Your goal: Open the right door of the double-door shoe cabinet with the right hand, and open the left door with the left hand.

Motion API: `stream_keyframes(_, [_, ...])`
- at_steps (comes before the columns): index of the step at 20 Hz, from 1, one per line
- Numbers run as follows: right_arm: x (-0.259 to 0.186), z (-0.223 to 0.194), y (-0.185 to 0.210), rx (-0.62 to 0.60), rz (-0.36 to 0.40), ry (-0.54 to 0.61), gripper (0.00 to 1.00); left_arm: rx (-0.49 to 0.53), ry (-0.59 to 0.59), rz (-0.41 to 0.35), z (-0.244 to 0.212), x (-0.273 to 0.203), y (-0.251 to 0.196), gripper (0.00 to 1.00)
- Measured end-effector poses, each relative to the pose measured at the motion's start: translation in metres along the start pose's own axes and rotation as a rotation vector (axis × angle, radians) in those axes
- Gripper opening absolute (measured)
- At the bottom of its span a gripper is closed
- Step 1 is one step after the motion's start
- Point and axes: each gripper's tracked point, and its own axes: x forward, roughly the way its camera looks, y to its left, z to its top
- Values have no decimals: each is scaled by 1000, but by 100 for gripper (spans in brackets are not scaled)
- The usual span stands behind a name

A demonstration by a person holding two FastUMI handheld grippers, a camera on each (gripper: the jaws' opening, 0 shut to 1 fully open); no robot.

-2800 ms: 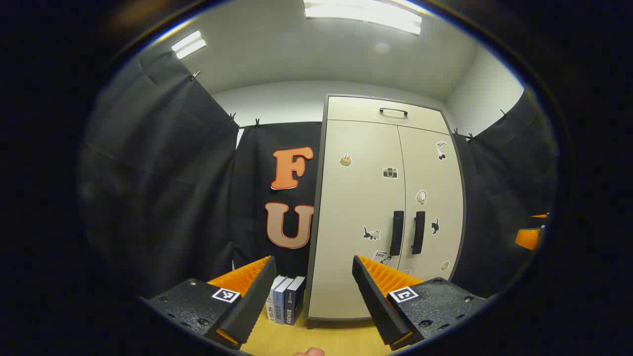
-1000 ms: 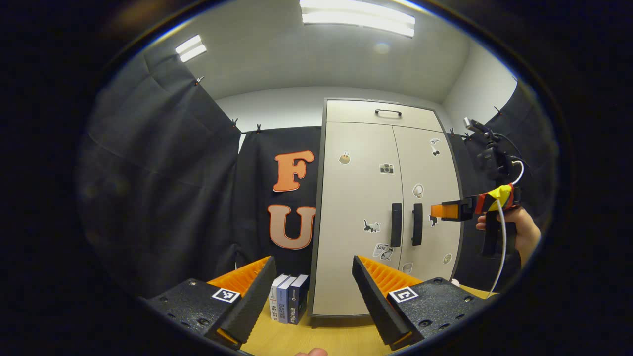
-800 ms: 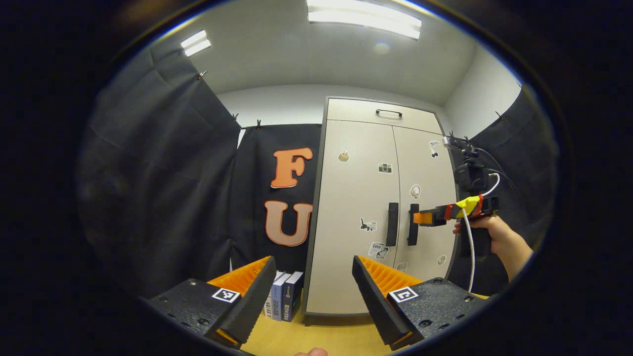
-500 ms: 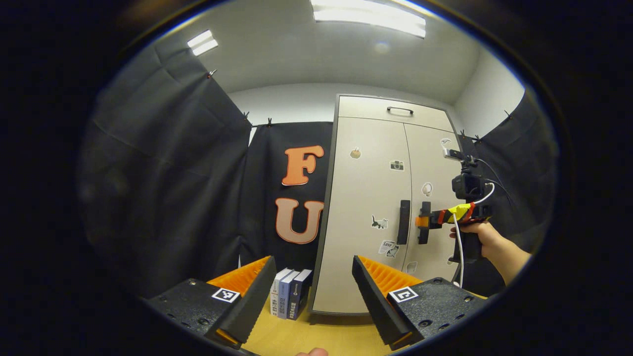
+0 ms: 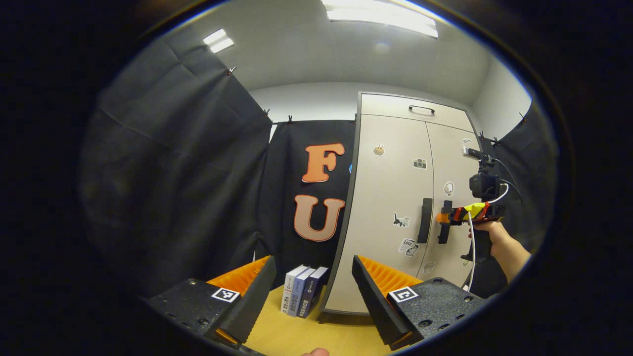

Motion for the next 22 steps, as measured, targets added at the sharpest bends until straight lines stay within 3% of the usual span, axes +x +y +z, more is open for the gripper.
stream_keyframes(1, [2, 1, 4, -5, 6, -16, 48, 13, -7, 6, 2, -1, 2, 94])
stream_keyframes(2, [5, -1, 4, -14, 5, -20, 45, 22, -14, 7, 5, -2, 2, 94])
stream_keyframes(4, [1, -4, 4, -5, 14, 0, 24, 30, -14, -1, 6, -2, -1, 94])
stream_keyframes(5, [1, -2, 5, 4, 20, 4, 22, 26, -11, -7, 6, -2, -2, 94])
stream_keyframes(9, [-8, -4, 5, 9, 75, 32, 22, 13, -2, -17, 4, -8, -6, 94])
stream_keyframes(15, [-63, -3, -5, 22, 181, 86, 22, 25, -16, -52, 12, -25, -18, 94])
stream_keyframes(22, [-129, 1, -41, 10, 213, 92, 22, 33, -29, -64, 21, -42, -16, 94])
